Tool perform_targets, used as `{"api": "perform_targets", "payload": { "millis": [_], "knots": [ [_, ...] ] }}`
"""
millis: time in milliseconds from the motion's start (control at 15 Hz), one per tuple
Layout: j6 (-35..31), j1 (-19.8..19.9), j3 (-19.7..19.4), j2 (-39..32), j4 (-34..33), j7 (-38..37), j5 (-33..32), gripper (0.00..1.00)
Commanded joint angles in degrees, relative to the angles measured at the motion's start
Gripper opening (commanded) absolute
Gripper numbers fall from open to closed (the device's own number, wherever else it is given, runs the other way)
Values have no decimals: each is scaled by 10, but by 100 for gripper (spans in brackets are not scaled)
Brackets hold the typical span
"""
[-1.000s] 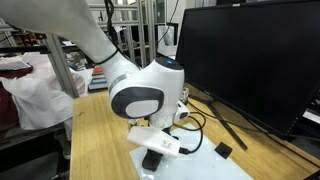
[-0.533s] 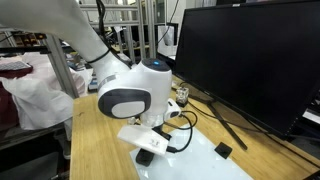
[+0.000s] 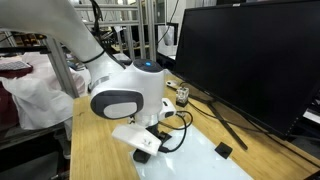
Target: Use the black eraser to wipe the small whiteboard on the desk
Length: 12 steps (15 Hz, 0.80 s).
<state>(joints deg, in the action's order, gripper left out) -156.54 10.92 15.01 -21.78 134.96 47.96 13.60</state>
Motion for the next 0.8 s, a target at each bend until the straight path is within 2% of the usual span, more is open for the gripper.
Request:
{"api": "perform_targets", "payload": {
  "millis": [0,267,533,600,733],
  "knots": [
    [-42,-4,6,1,34,-25,25,97],
    [-91,-31,-21,59,96,-109,-17,100],
    [-110,-65,-90,155,175,-207,-131,100],
    [-96,-40,-59,103,133,-172,-98,100],
    [-97,-57,-83,145,162,-194,-119,100]
  ]
}}
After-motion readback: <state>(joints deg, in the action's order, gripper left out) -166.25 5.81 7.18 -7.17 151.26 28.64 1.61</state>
